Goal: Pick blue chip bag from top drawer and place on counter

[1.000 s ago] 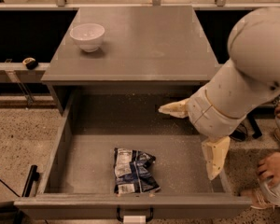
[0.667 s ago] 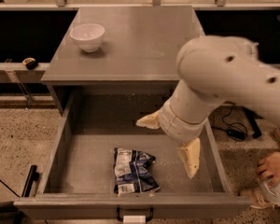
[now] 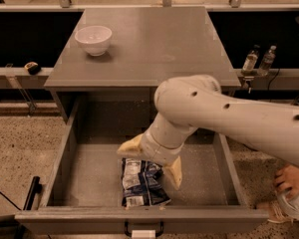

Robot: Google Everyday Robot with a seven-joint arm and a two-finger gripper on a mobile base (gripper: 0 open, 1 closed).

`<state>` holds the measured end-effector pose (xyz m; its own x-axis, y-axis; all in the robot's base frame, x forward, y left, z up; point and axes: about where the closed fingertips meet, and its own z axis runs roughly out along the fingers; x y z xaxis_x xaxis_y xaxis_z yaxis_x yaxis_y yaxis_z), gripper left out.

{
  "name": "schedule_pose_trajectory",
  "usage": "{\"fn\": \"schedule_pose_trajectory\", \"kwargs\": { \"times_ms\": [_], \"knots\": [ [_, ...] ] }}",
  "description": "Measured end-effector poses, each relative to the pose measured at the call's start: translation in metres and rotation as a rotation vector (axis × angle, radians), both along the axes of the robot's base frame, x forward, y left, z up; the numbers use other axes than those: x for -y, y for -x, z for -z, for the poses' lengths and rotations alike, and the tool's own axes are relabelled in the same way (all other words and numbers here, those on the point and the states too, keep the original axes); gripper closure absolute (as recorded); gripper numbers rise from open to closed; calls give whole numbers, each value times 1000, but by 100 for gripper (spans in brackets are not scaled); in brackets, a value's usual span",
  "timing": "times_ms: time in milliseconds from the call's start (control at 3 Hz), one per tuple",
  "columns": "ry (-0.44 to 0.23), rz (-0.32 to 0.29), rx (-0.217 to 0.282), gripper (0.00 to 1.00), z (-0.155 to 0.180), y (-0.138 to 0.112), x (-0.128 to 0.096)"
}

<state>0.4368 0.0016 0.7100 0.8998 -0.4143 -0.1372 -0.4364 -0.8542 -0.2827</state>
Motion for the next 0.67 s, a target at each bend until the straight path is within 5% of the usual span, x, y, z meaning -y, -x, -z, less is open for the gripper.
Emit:
{"fn": "schedule_pose_trajectory", "kwargs": {
  "times_ms": [333, 667],
  "knots": [
    [-12, -84, 8, 0, 23, -2, -14],
    [-13, -117, -12, 19, 52, 2, -17]
  ]
}}
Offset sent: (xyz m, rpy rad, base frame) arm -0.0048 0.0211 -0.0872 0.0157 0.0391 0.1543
